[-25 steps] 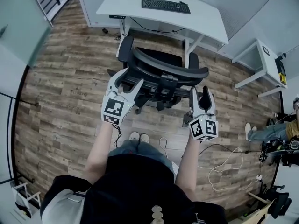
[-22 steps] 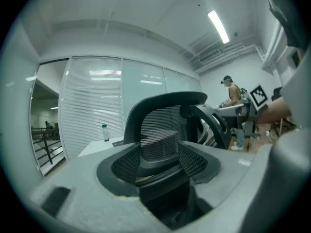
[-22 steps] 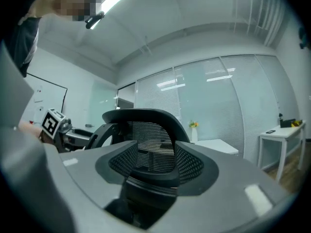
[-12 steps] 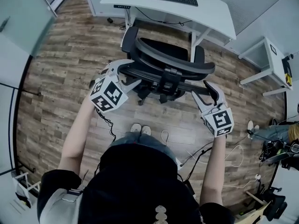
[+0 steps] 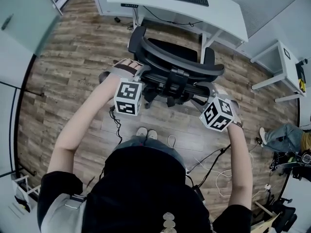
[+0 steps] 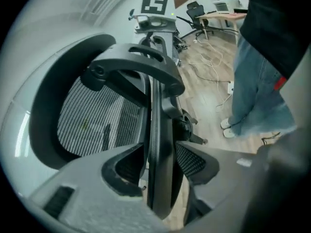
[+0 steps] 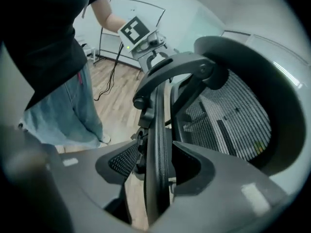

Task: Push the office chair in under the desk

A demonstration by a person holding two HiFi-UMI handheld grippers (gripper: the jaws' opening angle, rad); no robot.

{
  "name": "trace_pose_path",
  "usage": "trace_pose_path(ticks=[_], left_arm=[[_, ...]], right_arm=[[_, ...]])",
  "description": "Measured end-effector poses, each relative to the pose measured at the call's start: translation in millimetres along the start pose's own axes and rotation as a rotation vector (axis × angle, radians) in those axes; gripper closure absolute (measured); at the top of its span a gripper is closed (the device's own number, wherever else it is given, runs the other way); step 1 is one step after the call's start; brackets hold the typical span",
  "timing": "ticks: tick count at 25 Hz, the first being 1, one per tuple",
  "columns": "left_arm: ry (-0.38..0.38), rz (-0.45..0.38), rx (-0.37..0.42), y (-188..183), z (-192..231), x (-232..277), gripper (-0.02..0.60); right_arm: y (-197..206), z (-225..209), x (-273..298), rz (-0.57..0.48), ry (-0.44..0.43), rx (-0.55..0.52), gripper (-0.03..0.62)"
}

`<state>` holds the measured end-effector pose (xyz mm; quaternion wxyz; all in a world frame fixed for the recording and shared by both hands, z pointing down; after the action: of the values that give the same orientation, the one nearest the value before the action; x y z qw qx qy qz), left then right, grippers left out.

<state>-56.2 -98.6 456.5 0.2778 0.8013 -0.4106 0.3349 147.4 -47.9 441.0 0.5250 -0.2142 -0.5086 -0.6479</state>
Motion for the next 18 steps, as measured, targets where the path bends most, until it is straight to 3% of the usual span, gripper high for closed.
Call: trace_pose_path(ticks=[6,14,18], left_arm=[[0.022,0.04,0.035,2,-2,16,0.402],[0.03,0.054,0.085,1,-6,25,0.443],[0.056,0.054,0.08,2,-5,26,0.456]], right_arm=[[7,1,27,0.126,-0.07,-0.086,0.384],[6,0,37,0.142,-0.062,-0.143,0.451],[7,-1,36,0.106,-0.081,-0.105,0.47]])
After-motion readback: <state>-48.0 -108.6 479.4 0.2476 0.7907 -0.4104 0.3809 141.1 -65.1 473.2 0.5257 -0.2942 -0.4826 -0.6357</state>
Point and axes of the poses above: the fingertips, and each gripper's own axes: x forward along the fingers, z to its left, y out of its underside, the point moved 7 cm from there along -x, backward along the fingers, and after that the axes turned 5 degrees about x, right-handed, at the moved point
